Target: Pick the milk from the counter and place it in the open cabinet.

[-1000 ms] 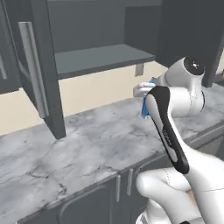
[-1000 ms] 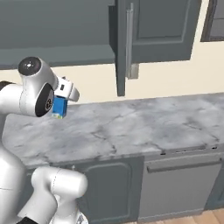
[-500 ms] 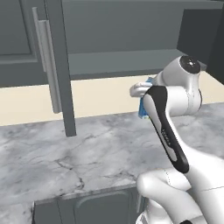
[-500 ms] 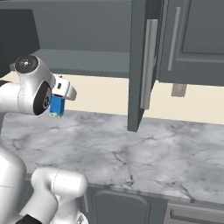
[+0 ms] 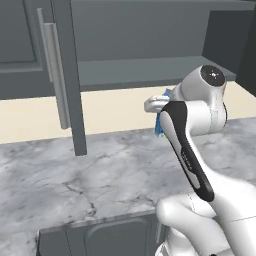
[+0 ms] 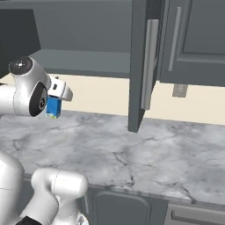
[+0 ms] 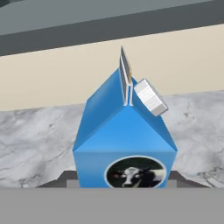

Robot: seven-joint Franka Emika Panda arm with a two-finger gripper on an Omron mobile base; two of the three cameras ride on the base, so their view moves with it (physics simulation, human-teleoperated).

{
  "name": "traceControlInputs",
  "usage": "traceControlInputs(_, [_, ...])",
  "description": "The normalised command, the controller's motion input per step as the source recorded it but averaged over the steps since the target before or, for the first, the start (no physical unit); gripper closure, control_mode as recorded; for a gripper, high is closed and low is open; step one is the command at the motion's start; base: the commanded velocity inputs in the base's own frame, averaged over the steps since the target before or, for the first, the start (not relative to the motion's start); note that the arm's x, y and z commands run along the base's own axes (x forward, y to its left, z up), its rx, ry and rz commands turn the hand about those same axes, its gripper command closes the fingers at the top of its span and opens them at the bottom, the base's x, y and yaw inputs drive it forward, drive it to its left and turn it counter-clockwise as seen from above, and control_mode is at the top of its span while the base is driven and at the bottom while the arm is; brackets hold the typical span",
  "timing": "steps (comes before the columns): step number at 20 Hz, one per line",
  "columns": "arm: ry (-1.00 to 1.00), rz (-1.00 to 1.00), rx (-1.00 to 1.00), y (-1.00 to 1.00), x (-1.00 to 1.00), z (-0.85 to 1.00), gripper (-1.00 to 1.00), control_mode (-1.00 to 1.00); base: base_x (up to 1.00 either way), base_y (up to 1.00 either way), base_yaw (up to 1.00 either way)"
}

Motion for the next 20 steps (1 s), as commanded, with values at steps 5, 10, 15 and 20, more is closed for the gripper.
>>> traceControlInputs(5, [0.0,0.0,0.0,0.0,0.0,0.0,1.0,-1.0,0.0,0.0,0.0])
traceControlInputs(10, [-0.05,0.01,0.0,0.0,-0.72,0.11,1.0,-1.0,0.0,0.0,0.0])
traceControlInputs(15, [-0.12,0.0,-0.05,-0.05,-0.99,0.65,1.0,-1.0,0.0,0.0,0.0])
traceControlInputs(20, [-0.13,-0.01,-0.02,-0.1,-0.28,1.0,1.0,-1.0,0.0,0.0,0.0])
